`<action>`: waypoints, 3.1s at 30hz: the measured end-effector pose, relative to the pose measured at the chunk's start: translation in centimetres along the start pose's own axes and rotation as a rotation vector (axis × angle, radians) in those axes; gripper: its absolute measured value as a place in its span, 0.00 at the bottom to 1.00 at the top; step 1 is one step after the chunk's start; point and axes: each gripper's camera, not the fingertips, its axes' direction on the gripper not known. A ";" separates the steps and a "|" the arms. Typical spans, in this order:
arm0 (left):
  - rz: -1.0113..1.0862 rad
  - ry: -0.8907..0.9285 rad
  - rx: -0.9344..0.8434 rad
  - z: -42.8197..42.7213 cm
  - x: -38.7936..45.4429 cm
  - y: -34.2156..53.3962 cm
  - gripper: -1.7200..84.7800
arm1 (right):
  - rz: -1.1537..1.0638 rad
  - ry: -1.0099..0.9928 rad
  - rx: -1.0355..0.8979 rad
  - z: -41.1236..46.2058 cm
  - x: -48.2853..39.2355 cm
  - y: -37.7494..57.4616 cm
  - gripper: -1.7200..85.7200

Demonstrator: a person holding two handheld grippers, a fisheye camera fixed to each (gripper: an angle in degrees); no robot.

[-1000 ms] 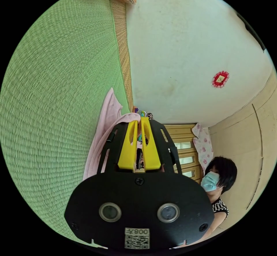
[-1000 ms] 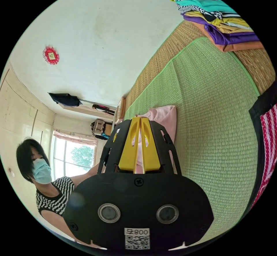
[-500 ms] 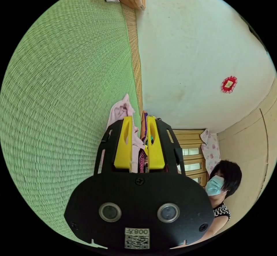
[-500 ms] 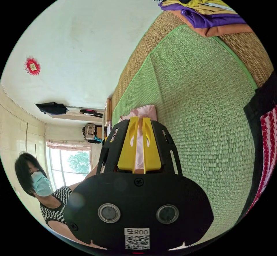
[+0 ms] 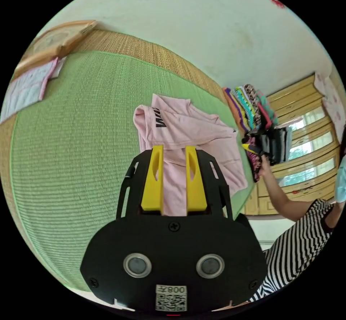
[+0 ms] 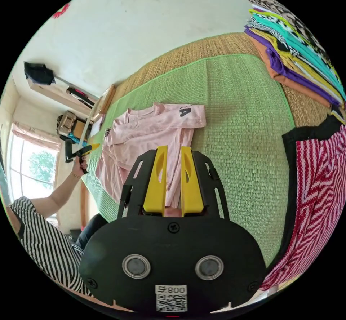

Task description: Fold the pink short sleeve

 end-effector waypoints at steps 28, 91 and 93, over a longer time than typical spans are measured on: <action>0.202 -0.315 -0.115 5.0 12.4 -1.3 0.03 | -0.543 0.787 -0.061 13.7 -14.7 0.4 0.03; -0.131 0.207 -0.086 -1.6 -6.1 13.5 0.02 | 0.060 -0.097 -0.181 -6.6 5.3 18.8 0.02; -0.162 0.192 -0.116 -0.7 -6.7 14.7 0.03 | 0.101 -0.110 -0.199 -5.5 6.1 19.8 0.03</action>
